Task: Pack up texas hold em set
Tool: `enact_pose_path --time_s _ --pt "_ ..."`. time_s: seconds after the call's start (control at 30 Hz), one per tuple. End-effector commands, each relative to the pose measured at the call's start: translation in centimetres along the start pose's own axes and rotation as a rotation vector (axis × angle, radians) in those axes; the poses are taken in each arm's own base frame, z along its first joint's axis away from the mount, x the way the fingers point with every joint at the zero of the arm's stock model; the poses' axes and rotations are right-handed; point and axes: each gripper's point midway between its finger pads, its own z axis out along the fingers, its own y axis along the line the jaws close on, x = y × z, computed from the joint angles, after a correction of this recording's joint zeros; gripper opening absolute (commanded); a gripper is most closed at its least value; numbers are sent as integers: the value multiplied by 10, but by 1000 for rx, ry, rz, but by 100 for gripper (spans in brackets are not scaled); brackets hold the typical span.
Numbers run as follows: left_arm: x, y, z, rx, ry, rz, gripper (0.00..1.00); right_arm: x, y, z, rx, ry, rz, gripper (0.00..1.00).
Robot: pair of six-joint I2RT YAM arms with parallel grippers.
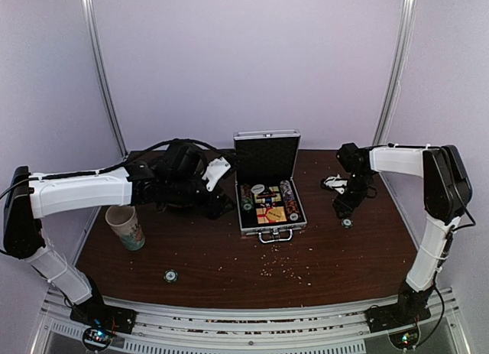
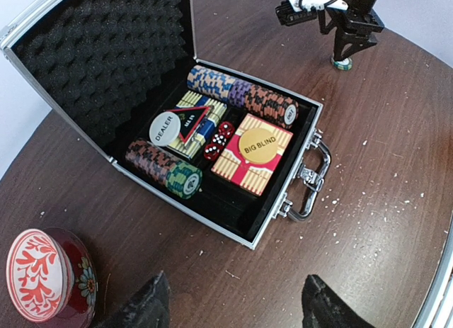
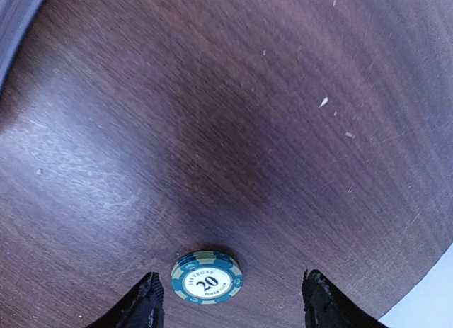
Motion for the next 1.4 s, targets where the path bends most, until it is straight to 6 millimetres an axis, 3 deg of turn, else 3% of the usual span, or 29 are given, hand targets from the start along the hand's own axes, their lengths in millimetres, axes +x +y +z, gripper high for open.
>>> enact_pose_path --time_s 0.0,0.3,0.83,1.13,1.37 --pt "-18 -1 -6 11 -48 8 65 23 -2 17 -5 106 26 69" --pt "-17 -2 -4 13 -46 8 65 37 1 29 -83 144 67 70" --pt "-16 -2 -3 15 -41 7 65 40 16 40 -176 152 80 55" --pt "-15 -2 -2 14 -37 8 65 38 44 41 -331 135 88 44" --pt "-15 0 -2 6 -34 9 65 35 65 29 -295 127 37 40"
